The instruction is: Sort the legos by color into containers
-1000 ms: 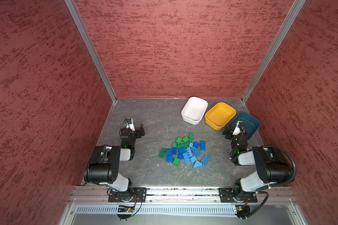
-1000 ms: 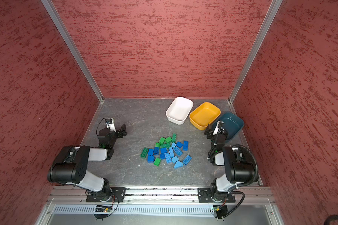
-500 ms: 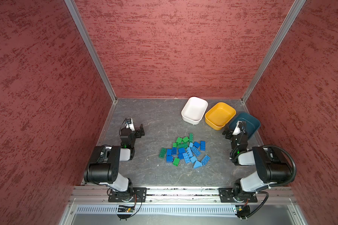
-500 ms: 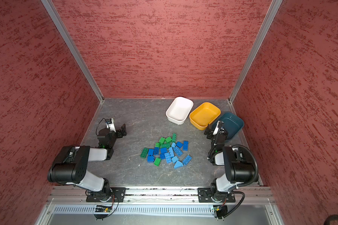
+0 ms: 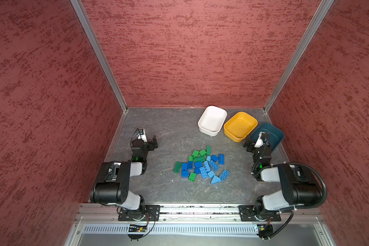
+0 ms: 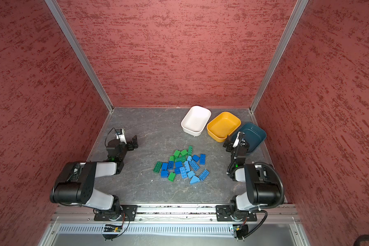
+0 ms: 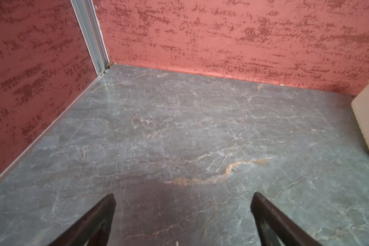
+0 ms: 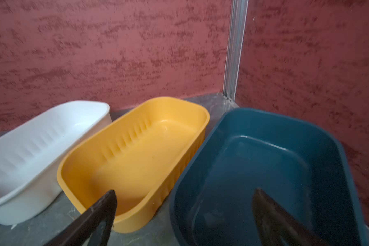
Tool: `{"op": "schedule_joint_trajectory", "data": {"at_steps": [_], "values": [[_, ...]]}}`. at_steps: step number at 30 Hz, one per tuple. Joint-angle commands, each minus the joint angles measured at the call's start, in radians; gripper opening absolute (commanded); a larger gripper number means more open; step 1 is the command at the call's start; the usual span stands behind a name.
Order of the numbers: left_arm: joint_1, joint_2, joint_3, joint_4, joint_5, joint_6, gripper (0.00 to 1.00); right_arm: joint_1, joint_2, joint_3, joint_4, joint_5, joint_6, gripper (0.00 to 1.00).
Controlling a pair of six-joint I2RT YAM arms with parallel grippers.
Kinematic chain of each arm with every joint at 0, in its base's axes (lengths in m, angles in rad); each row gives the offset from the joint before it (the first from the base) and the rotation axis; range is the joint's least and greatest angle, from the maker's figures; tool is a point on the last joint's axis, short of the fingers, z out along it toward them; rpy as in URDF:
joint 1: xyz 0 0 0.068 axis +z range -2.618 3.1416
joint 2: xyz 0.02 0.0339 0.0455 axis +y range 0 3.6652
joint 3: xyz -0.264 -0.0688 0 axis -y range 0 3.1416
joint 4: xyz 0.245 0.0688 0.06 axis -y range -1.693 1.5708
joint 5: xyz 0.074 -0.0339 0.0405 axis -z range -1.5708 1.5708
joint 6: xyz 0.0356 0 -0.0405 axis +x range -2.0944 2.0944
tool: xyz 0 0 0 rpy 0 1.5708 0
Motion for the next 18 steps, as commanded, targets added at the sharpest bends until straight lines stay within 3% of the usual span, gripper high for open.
{"op": "schedule_joint_trajectory", "data": {"at_steps": [1, 3, 6, 8, 11, 13, 15, 18], "values": [[-0.063, -0.126, 0.145, -0.270, -0.130, 0.017, 0.99, 0.002, -0.191, 0.102, -0.308, 0.015, 0.080, 0.99], [-0.129, -0.153, 0.239, -0.390, -0.230, -0.019, 0.99, 0.002, -0.254, 0.179, -0.489, -0.031, 0.168, 0.99], [-0.239, -0.109, 0.410, -0.552, -0.333, -0.159, 0.99, 0.002, -0.263, 0.289, -0.693, -0.110, 0.427, 0.99], [-0.291, -0.036, 0.524, -0.634, -0.294, -0.291, 1.00, 0.001, -0.220, 0.328, -0.733, -0.187, 0.562, 0.99], [-0.372, 0.122, 0.706, -0.732, -0.191, -0.380, 0.99, 0.003, -0.100, 0.446, -0.869, -0.263, 0.630, 0.99], [-0.420, 0.247, 0.870, -0.859, -0.154, -0.410, 0.99, 0.006, -0.010, 0.559, -1.026, -0.228, 0.610, 0.99], [-0.466, 0.372, 1.056, -0.983, -0.061, -0.398, 0.99, 0.004, 0.062, 0.646, -1.188, -0.079, 0.631, 0.99], [-0.534, 0.530, 1.251, -1.079, 0.061, -0.342, 1.00, -0.001, 0.104, 0.685, -1.254, 0.054, 0.628, 0.99]]}}
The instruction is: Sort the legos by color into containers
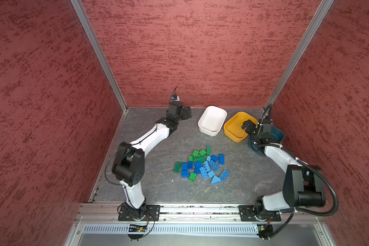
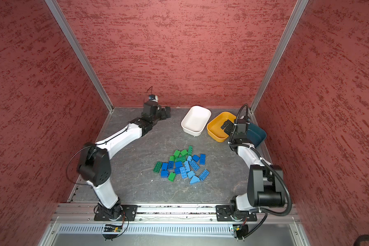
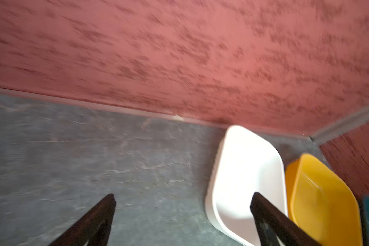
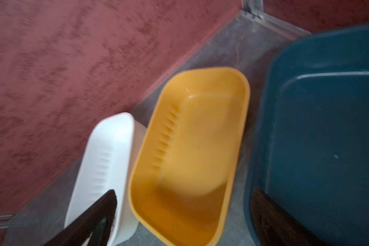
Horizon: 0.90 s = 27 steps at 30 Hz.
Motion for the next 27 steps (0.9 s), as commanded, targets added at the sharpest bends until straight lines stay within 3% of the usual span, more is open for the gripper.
{"op": "schedule_joint_trajectory", "data": {"at_steps": [1, 6, 10, 15, 21, 27], "values": [[-0.080, 0.128, 0.168, -0.247, 0.177, 0.016, 0.99, -0.011, 0.021, 0.042, -0.214, 0.173, 0.053, 0.99], [-0.156, 0.306, 0.375, -0.313, 0.337, 0.064, 0.99, -0.045, 0.135, 0.115, -0.244, 0.211, 0.037, 0.99], [-0.189, 0.392, 0.478, -0.326, 0.391, 0.102, 0.99, -0.047, 0.254, 0.220, -0.256, 0.166, -0.040, 0.96], [-0.197, 0.483, 0.587, -0.369, 0.383, 0.102, 0.99, -0.048, 0.371, 0.325, -0.275, 0.174, -0.086, 0.77], [-0.196, 0.570, 0.679, -0.422, 0.414, 0.112, 0.99, -0.037, 0.414, 0.342, -0.276, 0.106, -0.148, 0.44], [-0.189, 0.652, 0.809, -0.519, 0.448, 0.110, 0.99, 0.027, 0.388, 0.286, -0.199, 0.011, -0.289, 0.32]]}}
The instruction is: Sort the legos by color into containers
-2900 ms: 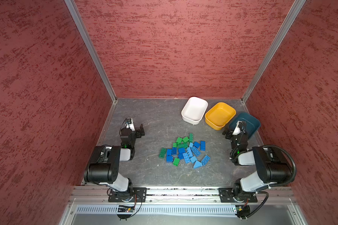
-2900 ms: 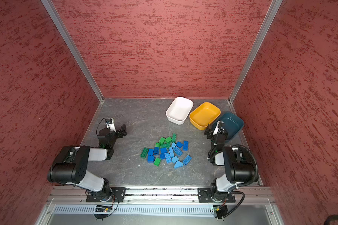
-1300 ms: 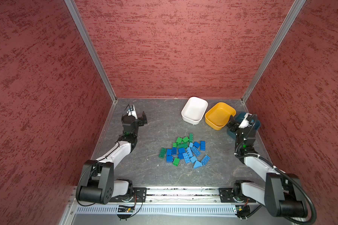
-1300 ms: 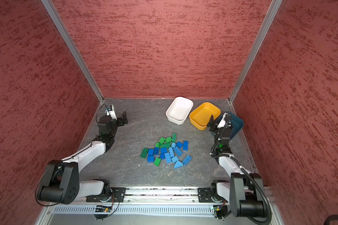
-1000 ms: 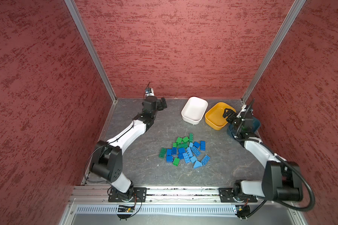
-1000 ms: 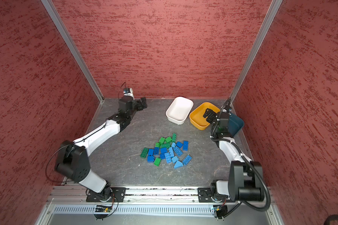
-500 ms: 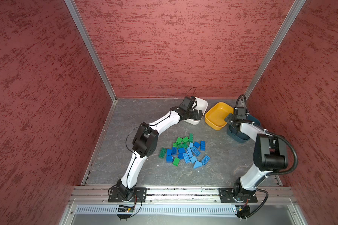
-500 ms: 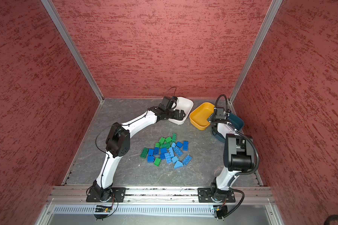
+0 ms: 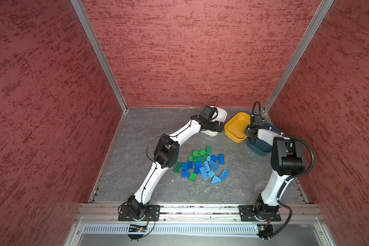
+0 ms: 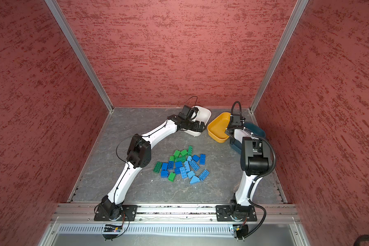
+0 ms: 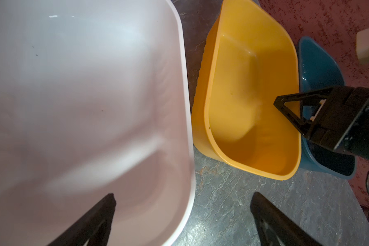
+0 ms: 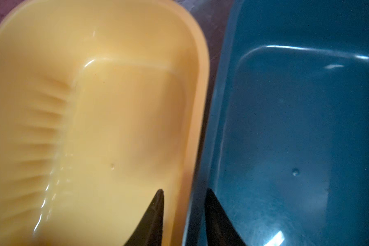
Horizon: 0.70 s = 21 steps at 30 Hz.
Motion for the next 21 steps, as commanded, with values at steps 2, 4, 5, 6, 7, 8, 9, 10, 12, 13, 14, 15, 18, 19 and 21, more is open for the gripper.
{"op": "schedule_joint_trajectory", "data": {"at_steps": [2, 4, 5, 6, 7, 8, 9, 10, 12, 13, 14, 15, 18, 19, 21], "values": [[0.005, 0.026, 0.038, -0.064, 0.036, 0.007, 0.99, 0.068, -0.025, -0.038, 0.055, -0.088, -0.142, 0.30], [0.008, 0.027, 0.036, -0.064, 0.041, 0.007, 0.99, 0.090, -0.018, -0.039, 0.050, -0.098, -0.177, 0.29], [0.010, 0.025, 0.034, -0.064, 0.043, 0.006, 0.99, 0.101, -0.014, -0.035, 0.044, -0.110, -0.194, 0.29], [0.011, 0.025, 0.031, -0.063, 0.048, 0.007, 0.99, 0.109, -0.011, -0.030, 0.041, -0.116, -0.206, 0.29], [0.013, 0.023, 0.027, -0.064, 0.053, 0.006, 0.99, 0.119, -0.007, -0.025, 0.037, -0.120, -0.218, 0.29], [0.014, 0.020, 0.022, -0.065, 0.055, 0.006, 0.99, 0.133, -0.005, -0.019, 0.034, -0.126, -0.222, 0.30], [0.016, 0.015, 0.017, -0.069, 0.058, 0.007, 0.99, 0.142, -0.002, -0.011, 0.030, -0.138, -0.223, 0.30], [0.017, 0.005, 0.008, -0.076, 0.057, 0.006, 0.99, 0.156, 0.001, 0.001, 0.021, -0.151, -0.217, 0.31], [0.024, -0.031, -0.051, -0.065, 0.046, 0.003, 0.99, 0.185, 0.005, 0.021, 0.007, -0.167, -0.193, 0.33], [0.028, -0.061, -0.100, -0.051, 0.041, -0.001, 0.99, 0.203, 0.006, 0.028, 0.009, -0.179, -0.179, 0.33], [0.034, -0.094, -0.160, -0.028, 0.035, -0.007, 0.99, 0.222, 0.010, 0.036, 0.014, -0.188, -0.168, 0.34], [0.040, -0.124, -0.212, -0.006, 0.033, -0.018, 0.99, 0.236, 0.016, 0.046, 0.016, -0.191, -0.160, 0.34], [0.080, -0.231, -0.406, 0.063, 0.036, -0.063, 0.99, 0.288, 0.050, 0.091, 0.018, -0.215, -0.141, 0.34], [0.098, -0.274, -0.480, 0.094, 0.039, -0.080, 0.99, 0.303, 0.066, 0.108, 0.019, -0.226, -0.137, 0.34], [0.132, -0.355, -0.618, 0.155, 0.052, -0.109, 0.99, 0.331, 0.095, 0.143, 0.018, -0.251, -0.136, 0.35]]}}
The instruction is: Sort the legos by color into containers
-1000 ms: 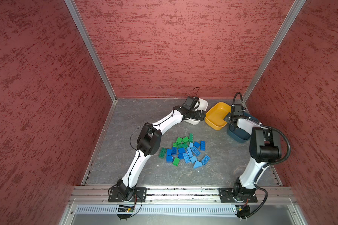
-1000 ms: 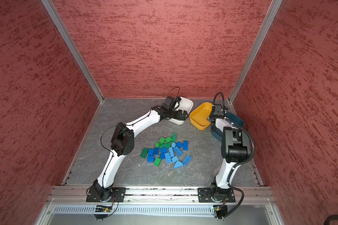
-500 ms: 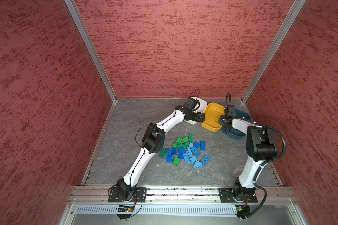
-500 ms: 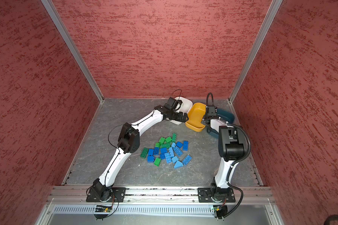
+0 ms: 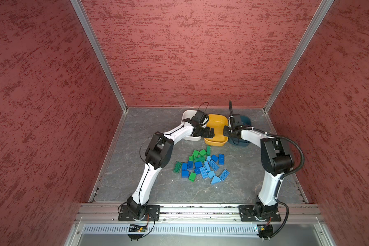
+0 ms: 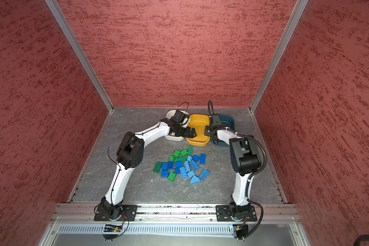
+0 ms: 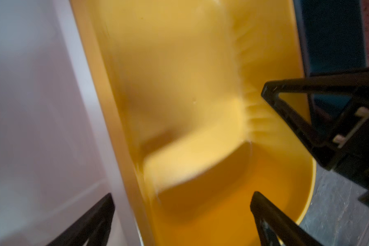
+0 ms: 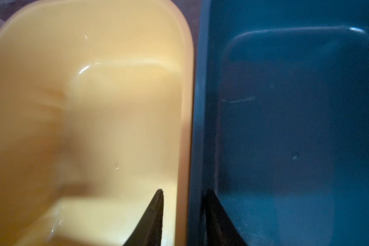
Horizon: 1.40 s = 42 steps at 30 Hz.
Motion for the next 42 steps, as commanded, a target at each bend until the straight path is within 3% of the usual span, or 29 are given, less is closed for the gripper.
{"op": "schedule_joint_trajectory", "data": {"at_steps": [1, 7, 13, 21, 28, 30, 31, 34, 39, 42], "values": [[0.060, -0.135, -0.177, 0.122, 0.023, -0.067, 0.99, 0.058, 0.055, 0.076, 0.008, -0.085, 0.017, 0.35], [0.122, -0.241, -0.381, 0.167, 0.002, -0.056, 0.99, 0.117, 0.135, 0.188, -0.051, -0.045, 0.106, 0.38], [0.141, -0.192, -0.311, 0.145, 0.029, -0.015, 0.99, 0.140, 0.131, 0.206, -0.065, 0.006, 0.195, 0.39], [0.136, -0.222, -0.259, 0.108, 0.001, 0.025, 0.99, 0.144, 0.005, 0.162, -0.071, 0.092, 0.213, 0.54], [0.142, -0.170, -0.213, 0.074, -0.012, 0.034, 0.99, 0.145, -0.226, -0.033, -0.006, 0.176, 0.232, 0.78], [0.139, -0.138, -0.178, 0.074, -0.016, 0.040, 0.99, 0.145, -0.314, -0.121, 0.043, 0.191, 0.241, 0.96], [0.138, -0.121, -0.157, 0.071, -0.011, 0.045, 0.99, 0.145, -0.354, -0.159, 0.061, 0.194, 0.242, 0.99], [0.131, -0.078, -0.091, 0.056, 0.001, 0.060, 0.99, 0.145, -0.447, -0.253, 0.090, 0.198, 0.251, 0.99], [0.103, -0.013, 0.018, 0.010, -0.031, 0.111, 0.99, 0.144, -0.582, -0.399, 0.136, 0.063, 0.201, 0.99], [0.097, -0.006, 0.051, -0.026, -0.079, 0.124, 0.99, 0.145, -0.625, -0.436, 0.087, 0.039, 0.208, 0.99]]}}
